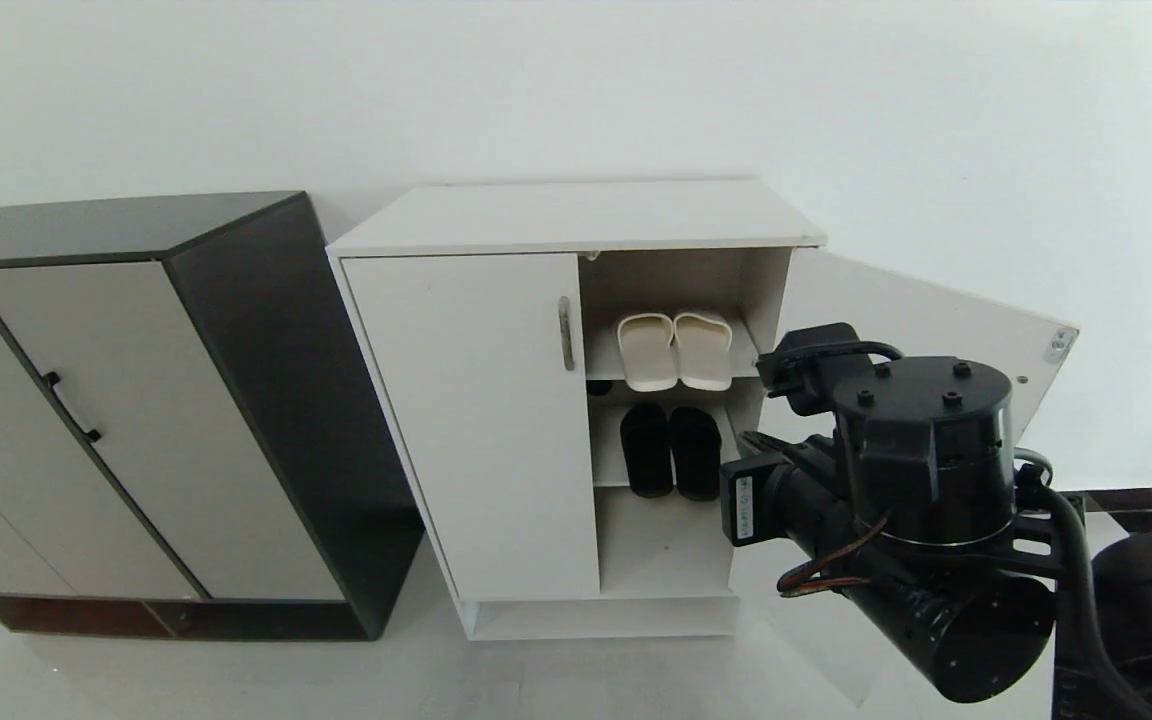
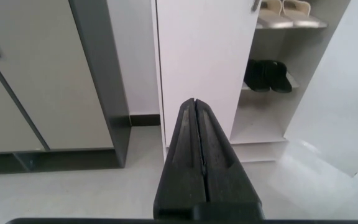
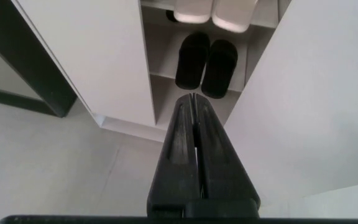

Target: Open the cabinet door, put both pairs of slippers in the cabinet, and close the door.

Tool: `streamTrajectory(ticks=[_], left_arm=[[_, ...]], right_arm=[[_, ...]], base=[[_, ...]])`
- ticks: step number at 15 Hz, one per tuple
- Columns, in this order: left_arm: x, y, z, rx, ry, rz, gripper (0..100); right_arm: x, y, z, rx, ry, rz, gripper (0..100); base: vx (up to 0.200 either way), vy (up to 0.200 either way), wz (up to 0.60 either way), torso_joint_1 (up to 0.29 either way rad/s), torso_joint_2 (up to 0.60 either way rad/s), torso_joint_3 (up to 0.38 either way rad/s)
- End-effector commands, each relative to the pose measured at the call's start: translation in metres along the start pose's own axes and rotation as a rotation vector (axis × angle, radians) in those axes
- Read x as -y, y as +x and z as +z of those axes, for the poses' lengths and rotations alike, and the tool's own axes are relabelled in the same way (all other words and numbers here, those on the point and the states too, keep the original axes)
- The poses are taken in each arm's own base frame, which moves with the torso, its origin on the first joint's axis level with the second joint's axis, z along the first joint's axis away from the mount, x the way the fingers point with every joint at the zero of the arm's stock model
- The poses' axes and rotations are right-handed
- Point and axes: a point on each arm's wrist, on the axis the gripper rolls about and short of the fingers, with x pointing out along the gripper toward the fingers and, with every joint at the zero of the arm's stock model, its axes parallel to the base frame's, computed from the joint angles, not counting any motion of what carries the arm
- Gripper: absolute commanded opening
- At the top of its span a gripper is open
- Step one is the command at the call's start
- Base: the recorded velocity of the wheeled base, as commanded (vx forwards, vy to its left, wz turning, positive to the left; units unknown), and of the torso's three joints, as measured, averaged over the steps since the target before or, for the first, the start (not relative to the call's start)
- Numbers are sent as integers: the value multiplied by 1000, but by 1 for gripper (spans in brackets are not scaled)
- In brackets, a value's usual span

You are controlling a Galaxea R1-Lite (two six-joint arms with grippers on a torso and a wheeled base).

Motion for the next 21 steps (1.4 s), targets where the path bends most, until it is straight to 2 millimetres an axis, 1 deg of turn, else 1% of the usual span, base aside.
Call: streamTrajectory(ticks=[1,8,14,16,20,21], left_arm=[[0,0,0,-1,0,1,0],[0,0,0,-1,0,0,0],[0,0,0,-1,0,0,0],[0,0,0,0,0,1,0],[0,0,0,-1,0,0,0],[0,0,0,-1,0,0,0]], right_arm=[[0,0,0,-1,-1,0,0],[0,3,-2,-7,-4,-7,0],[3,4,-4,-13,-18,-15,0],[2,4,-5,-13,-18,-15,0],[3,4,-3,-3,-9,-13,0],[2,5,-3,2,-7,-11,0]], base=[[0,0,0,163,-481,-320],[0,0,0,187,-494,-312],[0,0,0,227,-535,-315],[0,0,0,115,-256,-151],[0,0,0,21,-40,-22],[0,0,-600,7,-12,7]])
